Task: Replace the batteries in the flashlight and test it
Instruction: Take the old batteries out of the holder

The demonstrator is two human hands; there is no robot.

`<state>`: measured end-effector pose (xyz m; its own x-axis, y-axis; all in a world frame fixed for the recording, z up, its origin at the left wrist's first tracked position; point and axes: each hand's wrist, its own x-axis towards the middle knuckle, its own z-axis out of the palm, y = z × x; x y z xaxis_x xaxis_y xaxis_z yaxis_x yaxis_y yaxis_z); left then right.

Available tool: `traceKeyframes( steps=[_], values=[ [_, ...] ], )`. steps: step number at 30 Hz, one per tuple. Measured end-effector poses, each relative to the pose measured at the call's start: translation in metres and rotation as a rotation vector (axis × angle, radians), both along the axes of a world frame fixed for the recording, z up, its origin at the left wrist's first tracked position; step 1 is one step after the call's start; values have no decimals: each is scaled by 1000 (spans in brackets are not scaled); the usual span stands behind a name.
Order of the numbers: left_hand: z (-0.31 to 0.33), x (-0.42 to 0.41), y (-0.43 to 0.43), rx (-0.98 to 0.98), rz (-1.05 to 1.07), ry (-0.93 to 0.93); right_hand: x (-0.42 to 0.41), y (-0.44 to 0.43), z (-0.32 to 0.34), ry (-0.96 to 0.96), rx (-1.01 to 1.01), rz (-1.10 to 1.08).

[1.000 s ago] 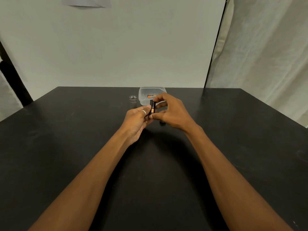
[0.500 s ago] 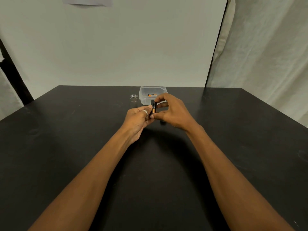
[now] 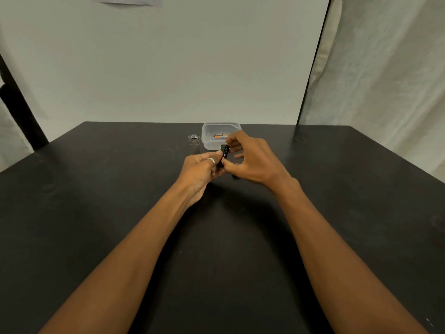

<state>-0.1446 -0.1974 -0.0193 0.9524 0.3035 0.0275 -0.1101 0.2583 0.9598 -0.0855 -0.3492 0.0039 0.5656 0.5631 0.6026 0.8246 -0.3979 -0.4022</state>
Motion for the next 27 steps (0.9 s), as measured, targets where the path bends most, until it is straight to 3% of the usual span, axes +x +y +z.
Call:
traceKeyframes(
  steps=[6,17,27],
  values=[
    [1,-1,-2,24,7,2,-2,-1,0,-90,-54,-31],
    [1,-1,1,-4,-38,34,-2,-2,-1,74,93,-40],
    [3,-2,1,11,-19,48,-4,-1,0,5,-10,-31]
  ],
)
